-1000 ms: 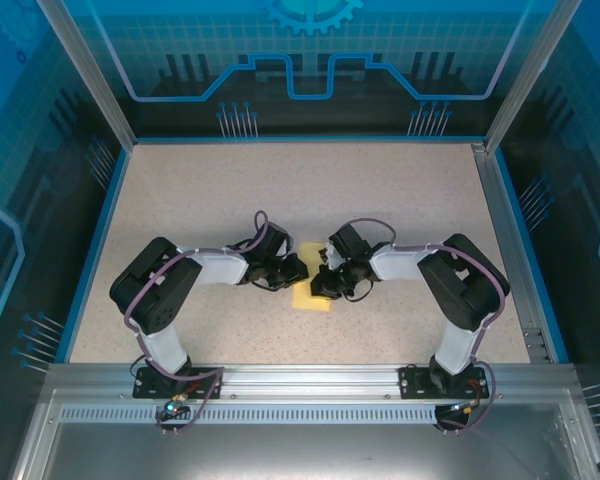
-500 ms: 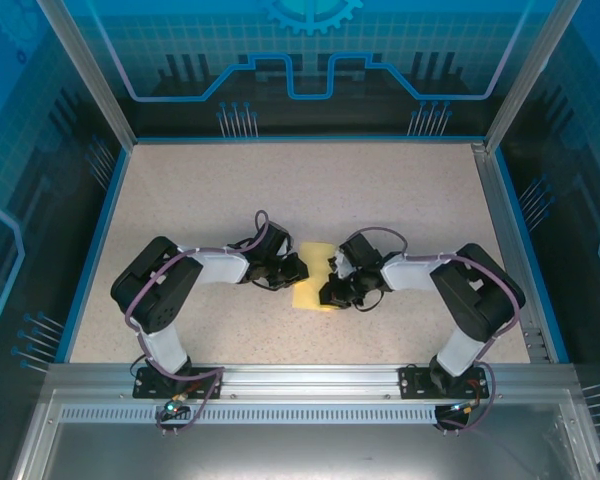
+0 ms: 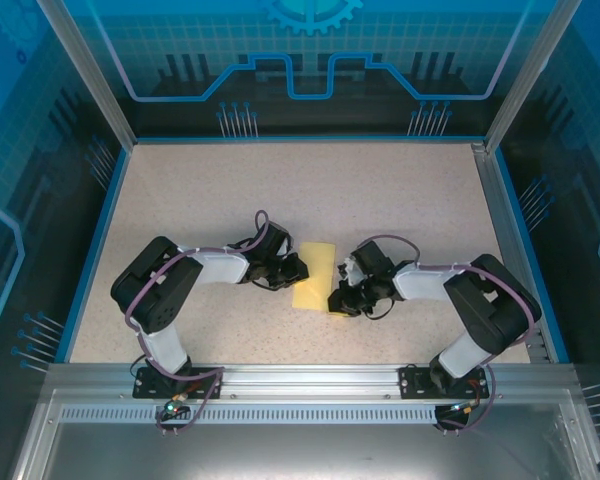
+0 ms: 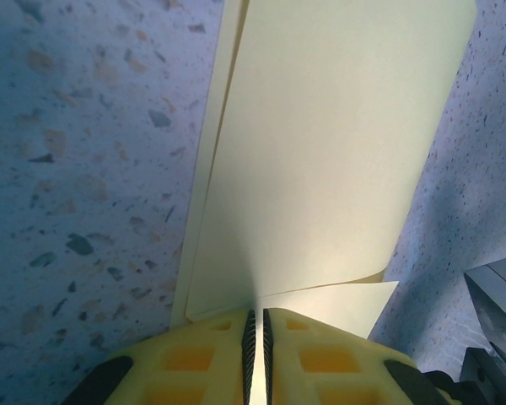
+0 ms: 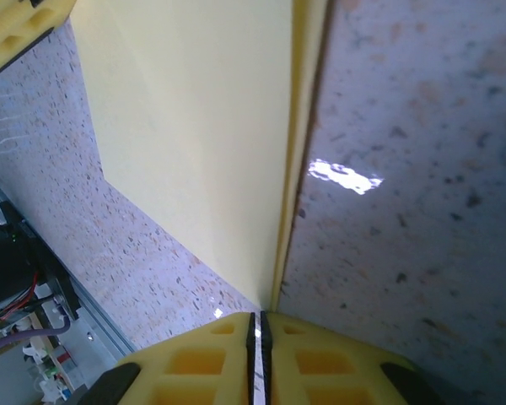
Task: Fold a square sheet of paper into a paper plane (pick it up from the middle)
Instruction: Fold the triangle a second time at the center of the table, then turn over the paper at the center of the table.
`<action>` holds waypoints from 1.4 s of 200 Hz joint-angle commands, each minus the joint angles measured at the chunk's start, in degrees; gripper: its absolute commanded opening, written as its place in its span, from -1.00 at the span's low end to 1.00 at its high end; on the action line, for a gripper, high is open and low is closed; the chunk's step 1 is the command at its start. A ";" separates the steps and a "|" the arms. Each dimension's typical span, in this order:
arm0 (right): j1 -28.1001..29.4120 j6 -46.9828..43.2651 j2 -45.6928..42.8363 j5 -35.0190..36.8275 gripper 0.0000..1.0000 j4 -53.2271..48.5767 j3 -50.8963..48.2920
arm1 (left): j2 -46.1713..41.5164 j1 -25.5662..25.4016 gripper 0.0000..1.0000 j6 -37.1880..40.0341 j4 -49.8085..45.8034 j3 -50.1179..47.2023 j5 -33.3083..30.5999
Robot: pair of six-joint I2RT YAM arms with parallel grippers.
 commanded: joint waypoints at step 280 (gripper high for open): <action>-4.03 4.13 6.94 0.71 -0.37 5.81 8.25 | 0.76 0.00 -0.65 0.51 -2.27 2.45 -0.71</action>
